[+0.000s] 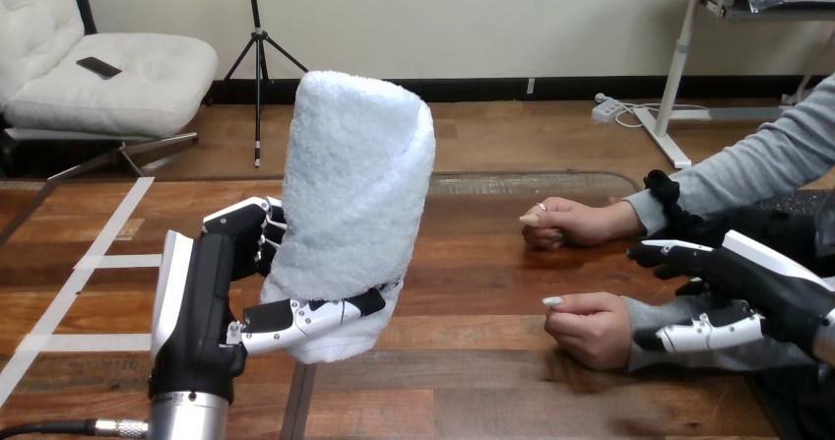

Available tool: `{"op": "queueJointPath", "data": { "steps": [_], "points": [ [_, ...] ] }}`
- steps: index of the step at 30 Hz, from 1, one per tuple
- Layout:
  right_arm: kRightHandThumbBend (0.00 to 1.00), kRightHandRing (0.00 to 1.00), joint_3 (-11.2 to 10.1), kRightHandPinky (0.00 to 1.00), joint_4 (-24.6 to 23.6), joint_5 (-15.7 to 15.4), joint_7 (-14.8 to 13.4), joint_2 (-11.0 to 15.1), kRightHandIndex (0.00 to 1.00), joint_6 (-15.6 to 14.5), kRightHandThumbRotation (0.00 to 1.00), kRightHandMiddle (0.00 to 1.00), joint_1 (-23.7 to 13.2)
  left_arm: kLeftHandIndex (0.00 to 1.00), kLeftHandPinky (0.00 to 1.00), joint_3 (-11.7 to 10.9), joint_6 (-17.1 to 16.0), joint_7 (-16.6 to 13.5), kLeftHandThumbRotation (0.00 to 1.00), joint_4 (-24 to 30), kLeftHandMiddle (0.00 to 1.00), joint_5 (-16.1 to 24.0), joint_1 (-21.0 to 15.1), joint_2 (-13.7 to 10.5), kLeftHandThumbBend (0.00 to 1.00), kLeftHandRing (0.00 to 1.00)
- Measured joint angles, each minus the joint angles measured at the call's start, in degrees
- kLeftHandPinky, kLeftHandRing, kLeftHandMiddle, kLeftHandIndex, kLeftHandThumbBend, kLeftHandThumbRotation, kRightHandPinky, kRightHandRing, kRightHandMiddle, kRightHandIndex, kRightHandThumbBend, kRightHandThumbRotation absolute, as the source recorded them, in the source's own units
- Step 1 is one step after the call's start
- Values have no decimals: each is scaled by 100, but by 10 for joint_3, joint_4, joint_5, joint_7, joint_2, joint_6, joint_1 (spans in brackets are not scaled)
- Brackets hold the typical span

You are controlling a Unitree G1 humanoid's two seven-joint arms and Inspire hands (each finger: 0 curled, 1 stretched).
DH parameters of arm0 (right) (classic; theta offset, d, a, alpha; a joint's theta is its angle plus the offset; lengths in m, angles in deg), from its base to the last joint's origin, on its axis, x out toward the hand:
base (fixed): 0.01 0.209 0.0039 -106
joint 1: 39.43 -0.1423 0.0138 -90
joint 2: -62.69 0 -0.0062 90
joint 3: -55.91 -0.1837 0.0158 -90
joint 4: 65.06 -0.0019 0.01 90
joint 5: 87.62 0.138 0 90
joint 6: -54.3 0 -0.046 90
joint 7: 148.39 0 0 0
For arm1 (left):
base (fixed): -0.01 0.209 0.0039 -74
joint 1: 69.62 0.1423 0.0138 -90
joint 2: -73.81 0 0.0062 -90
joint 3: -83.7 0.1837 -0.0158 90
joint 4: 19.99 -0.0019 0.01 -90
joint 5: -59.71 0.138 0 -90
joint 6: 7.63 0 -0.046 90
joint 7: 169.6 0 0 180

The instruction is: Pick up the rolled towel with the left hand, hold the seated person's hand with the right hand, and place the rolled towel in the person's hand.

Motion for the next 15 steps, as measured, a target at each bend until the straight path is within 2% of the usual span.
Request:
{"op": "queueJointPath", "data": {
  "steps": [15],
  "points": [
    [99,92,2,87,-11,-6,10,3,90,-24,7,92,0,39,26,0,0,1,0,0,35,0,0,0,66,30]
  ]
}}
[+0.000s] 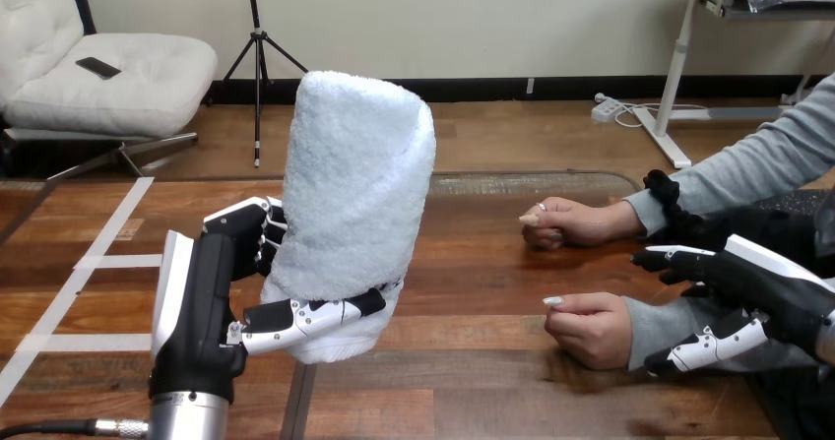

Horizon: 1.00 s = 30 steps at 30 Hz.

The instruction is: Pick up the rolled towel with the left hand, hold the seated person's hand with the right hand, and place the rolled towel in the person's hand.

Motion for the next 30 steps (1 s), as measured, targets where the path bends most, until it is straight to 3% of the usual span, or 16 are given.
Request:
{"op": "queueJointPath", "data": {
  "steps": [15,30],
  "points": [
    [100,90,15,84,-6,-24,-5,8,89,-7,0,91,-1,39,26,-2,-1,7,0,0,35,-1,0,0,65,30],
    [100,86,35,79,-4,-69,-48,9,85,14,0,87,-7,39,26,-2,-10,8,0,0,35,0,0,-1,66,30]
  ]
}}
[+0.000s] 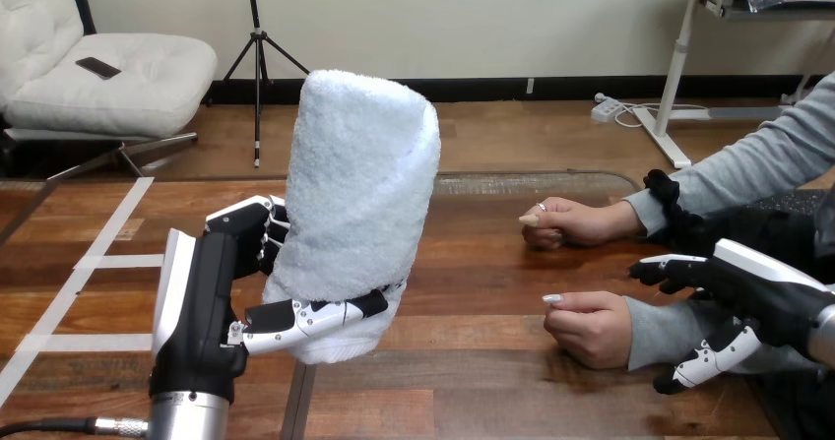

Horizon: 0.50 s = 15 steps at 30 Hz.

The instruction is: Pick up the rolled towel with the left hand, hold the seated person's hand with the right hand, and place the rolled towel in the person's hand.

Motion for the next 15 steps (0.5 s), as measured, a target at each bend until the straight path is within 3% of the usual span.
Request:
{"op": "queueJointPath", "data": {
  "steps": [15],
  "points": [
    [100,79,31,73,23,-45,-68,0,78,41,0,80,-22,39,26,0,-1,3,0,0,35,-1,0,0,66,30]
  ]
}}
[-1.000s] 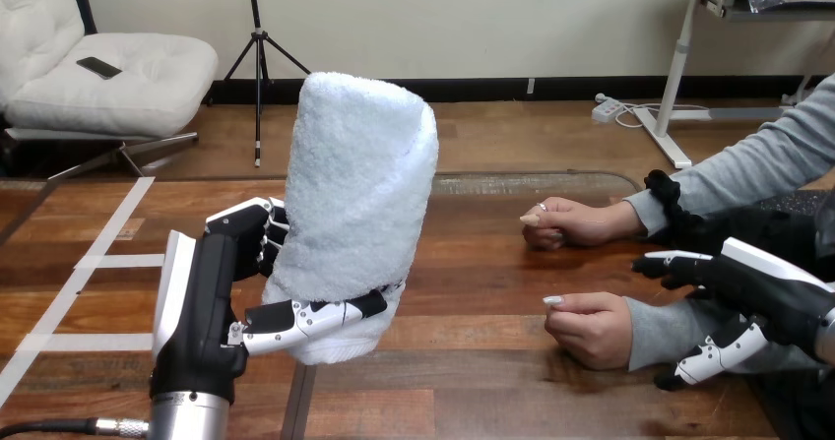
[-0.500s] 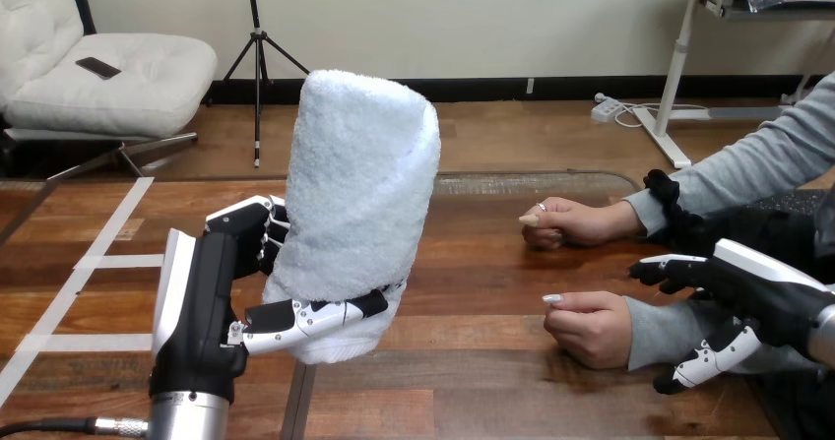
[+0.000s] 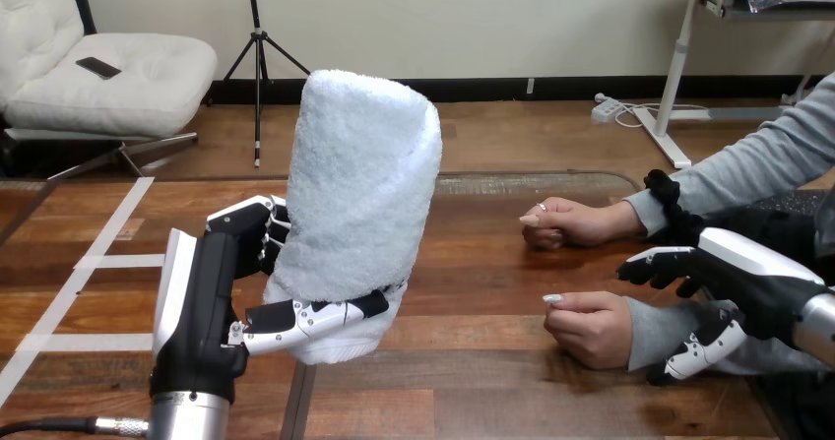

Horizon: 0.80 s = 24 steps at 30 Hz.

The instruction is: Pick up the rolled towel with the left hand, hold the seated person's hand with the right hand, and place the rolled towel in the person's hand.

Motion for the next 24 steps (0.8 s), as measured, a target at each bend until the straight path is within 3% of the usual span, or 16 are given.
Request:
{"op": "queueJointPath", "data": {
  "steps": [8,24],
  "points": [
    [100,75,14,68,24,-15,-30,0,75,17,0,76,-10,39,25,-1,-2,1,0,0,35,0,0,0,65,30],
    [97,71,40,63,40,-48,-77,0,71,18,0,72,-14,39,26,-1,-4,3,0,0,35,0,0,0,65,30]
  ]
}}
